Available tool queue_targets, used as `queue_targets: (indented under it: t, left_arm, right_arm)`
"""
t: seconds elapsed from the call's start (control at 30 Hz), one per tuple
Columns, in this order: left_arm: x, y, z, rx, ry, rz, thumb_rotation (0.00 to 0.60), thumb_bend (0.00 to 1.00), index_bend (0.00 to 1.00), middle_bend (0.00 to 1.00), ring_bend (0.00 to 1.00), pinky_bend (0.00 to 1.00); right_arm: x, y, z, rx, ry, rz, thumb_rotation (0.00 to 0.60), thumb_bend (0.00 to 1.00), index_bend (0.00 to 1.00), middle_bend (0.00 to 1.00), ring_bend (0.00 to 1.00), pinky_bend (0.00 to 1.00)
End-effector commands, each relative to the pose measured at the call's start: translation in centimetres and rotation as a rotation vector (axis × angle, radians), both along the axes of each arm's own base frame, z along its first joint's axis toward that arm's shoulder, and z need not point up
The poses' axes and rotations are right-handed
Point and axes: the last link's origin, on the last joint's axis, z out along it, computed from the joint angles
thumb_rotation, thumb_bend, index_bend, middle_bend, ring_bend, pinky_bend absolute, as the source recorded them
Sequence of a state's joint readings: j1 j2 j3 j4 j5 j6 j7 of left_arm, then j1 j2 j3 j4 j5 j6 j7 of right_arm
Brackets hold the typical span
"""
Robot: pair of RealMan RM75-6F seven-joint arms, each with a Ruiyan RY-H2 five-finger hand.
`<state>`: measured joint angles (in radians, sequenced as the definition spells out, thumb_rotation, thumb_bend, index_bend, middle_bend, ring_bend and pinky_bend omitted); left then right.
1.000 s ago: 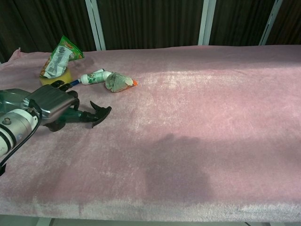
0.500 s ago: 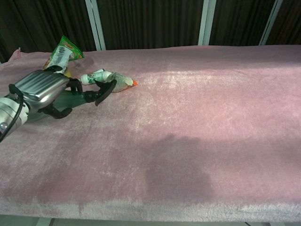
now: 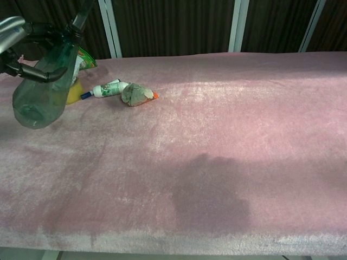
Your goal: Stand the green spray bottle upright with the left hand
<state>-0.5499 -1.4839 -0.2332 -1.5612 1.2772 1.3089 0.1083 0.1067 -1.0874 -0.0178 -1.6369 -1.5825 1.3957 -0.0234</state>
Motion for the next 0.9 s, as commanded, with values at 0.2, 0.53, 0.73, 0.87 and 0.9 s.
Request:
queue_targets:
  t: [0.2, 0.53, 0.73, 0.87, 0.9]
  left_arm:
    - [-0.3, 0.5, 0.2, -0.174, -0.43, 0.118, 0.6, 0.47, 0.82, 0.71, 0.37, 0.12]
    - [-1.7, 2.1, -2.1, -0.185, -0.626, 0.096, 0.6, 0.47, 0.82, 0.71, 0.36, 0.08]
    - [-2.7, 2.0, -2.5, -0.157, -0.623, 0.033, 0.6, 0.47, 0.82, 0.7, 0.35, 0.08]
    - [-3.1, 1.8, -2.9, -0.152, -0.591, -0.003, 0.6, 0.48, 0.79, 0.67, 0.33, 0.07]
    - [-3.1, 1.8, -2.9, -0.155, -0.589, -0.007, 0.6, 0.48, 0.78, 0.65, 0.32, 0.07]
  right_arm:
    - [0.0, 0.0, -0.2, 0.006, 0.003, -0.001, 0.6, 0.37, 0.0, 0.0, 0.0, 0.0]
    - [-0.1, 0.1, -0.1, 0.004, 0.006, -0.005, 0.6, 0.37, 0.0, 0.0, 0.0, 0.0]
    - [-0.2, 0.1, -0.1, 0.006, 0.011, -0.006, 0.6, 0.37, 0.0, 0.0, 0.0, 0.0]
    - [-0.1, 0.1, -0.3, 0.009, 0.012, -0.003, 0.6, 0.37, 0.0, 0.0, 0.0, 0.0]
    - [-0.1, 0.1, -0.3, 0.009, 0.013, -0.003, 0.6, 0.37, 0.0, 0.0, 0.0, 0.0]
